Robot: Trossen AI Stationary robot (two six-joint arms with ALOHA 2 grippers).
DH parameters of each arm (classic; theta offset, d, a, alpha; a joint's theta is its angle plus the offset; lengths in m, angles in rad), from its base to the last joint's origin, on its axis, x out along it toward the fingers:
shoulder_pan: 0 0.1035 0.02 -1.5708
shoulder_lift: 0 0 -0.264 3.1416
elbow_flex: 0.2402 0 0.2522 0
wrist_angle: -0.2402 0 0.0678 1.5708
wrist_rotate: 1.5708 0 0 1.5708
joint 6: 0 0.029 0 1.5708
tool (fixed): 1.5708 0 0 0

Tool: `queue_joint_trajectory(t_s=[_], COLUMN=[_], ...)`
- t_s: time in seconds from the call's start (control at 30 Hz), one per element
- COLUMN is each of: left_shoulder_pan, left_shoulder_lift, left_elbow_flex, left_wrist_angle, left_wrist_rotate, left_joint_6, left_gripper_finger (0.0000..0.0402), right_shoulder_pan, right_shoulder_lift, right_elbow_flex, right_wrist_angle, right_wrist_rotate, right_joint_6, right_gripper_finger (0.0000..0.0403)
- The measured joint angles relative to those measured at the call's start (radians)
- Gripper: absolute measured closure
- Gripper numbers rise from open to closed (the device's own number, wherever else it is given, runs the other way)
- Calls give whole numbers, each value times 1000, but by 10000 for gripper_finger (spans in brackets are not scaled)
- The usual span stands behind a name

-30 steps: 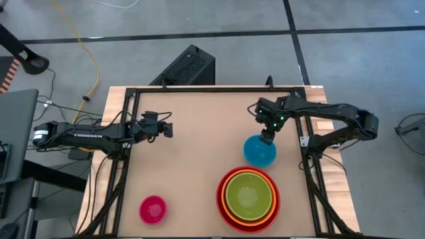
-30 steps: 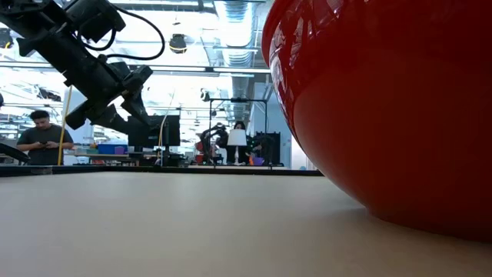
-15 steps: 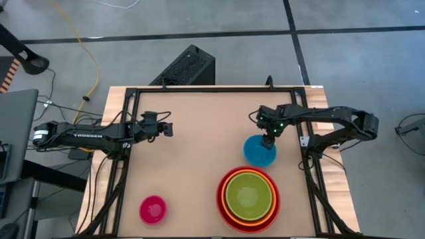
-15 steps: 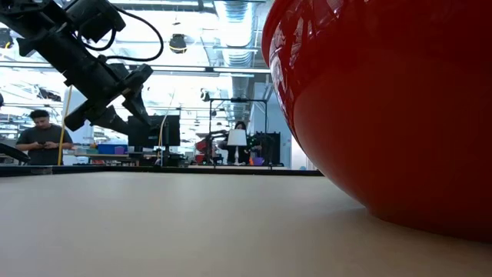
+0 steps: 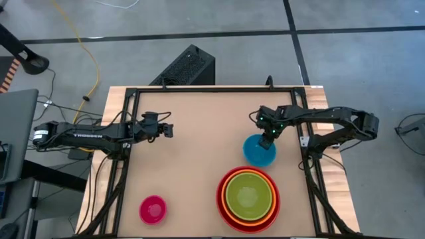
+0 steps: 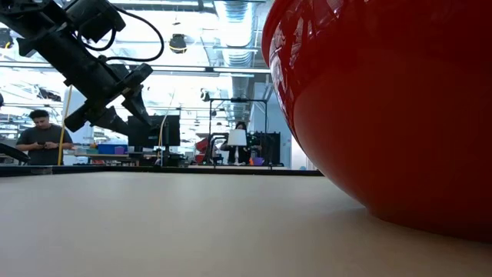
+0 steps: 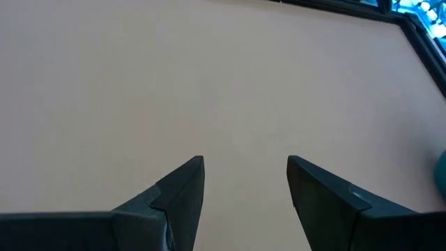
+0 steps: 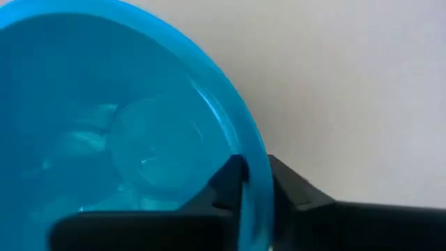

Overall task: Nest bowls inside each other by size order
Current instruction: Stack the blue bowl on the green bowl

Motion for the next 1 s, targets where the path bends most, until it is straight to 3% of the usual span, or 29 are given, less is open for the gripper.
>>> queue_joint_trajectory(t_s=[0.1, 0.37, 0.63, 0.8, 1.0], left_shoulder_pan=[0, 0, 0, 0, 0], left_shoulder_lift=[0, 0, 0, 0, 0], left_elbow_flex=[0, 0, 0, 0, 0], left_wrist_angle=[0, 0, 0, 0, 0], left_wrist_rotate=[0, -7, -47, -54, -54], left_joint_6=[3, 40, 46, 62, 125], left_gripper_finger=[207, 207, 207, 207, 207], right_shoulder_pan=[0, -21, -72, 13, 229], right_shoulder_lift=[-2, 0, 0, 0, 1], right_elbow_flex=[2, 56, 226, 352, 460], right_wrist_angle=[1, -4, -2, 0, 1], right_wrist_rotate=[-11, 35, 73, 107, 223], right_joint_6=[12, 71, 175, 294, 533], right_gripper_finger=[391, 390, 398, 398, 399])
